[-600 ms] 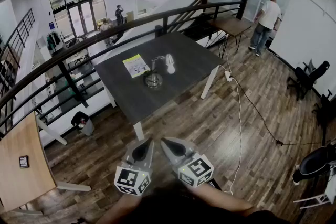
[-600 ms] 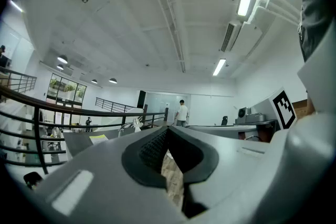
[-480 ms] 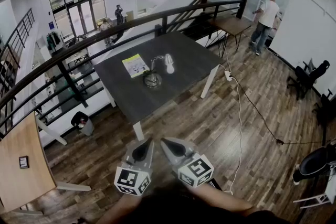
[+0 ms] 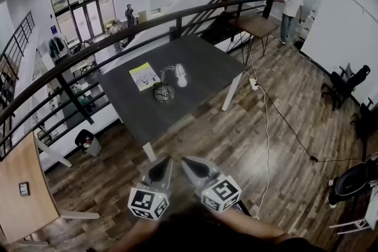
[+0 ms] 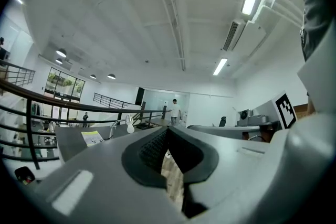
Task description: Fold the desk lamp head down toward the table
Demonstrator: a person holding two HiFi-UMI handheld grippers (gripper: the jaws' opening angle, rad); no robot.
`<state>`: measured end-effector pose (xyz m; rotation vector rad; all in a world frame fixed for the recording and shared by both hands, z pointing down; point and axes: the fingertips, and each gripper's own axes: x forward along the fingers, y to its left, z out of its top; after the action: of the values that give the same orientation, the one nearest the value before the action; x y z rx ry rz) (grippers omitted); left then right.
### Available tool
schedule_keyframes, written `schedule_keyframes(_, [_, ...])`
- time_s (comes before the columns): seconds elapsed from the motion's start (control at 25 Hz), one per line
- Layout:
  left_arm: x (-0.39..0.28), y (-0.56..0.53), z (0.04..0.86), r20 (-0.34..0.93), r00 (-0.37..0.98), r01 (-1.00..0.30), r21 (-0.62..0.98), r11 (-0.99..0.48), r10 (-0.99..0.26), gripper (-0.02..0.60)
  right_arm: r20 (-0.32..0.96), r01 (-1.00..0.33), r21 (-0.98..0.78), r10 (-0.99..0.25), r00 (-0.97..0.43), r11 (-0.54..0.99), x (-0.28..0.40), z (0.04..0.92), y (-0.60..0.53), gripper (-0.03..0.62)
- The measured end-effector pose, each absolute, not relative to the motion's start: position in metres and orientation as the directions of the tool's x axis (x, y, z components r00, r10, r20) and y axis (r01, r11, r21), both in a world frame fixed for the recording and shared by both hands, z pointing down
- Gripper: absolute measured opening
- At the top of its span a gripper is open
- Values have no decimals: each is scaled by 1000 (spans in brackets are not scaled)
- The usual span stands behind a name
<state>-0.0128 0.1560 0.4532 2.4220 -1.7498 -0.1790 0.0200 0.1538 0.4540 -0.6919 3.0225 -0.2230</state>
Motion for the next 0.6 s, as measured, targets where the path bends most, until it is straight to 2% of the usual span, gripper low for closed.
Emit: schedule_keyframes(0.6, [51,5,446,-42,282,-936,206,-284,-959,0,-3,-388,-121,-391,-920,914,85,443,-2,3])
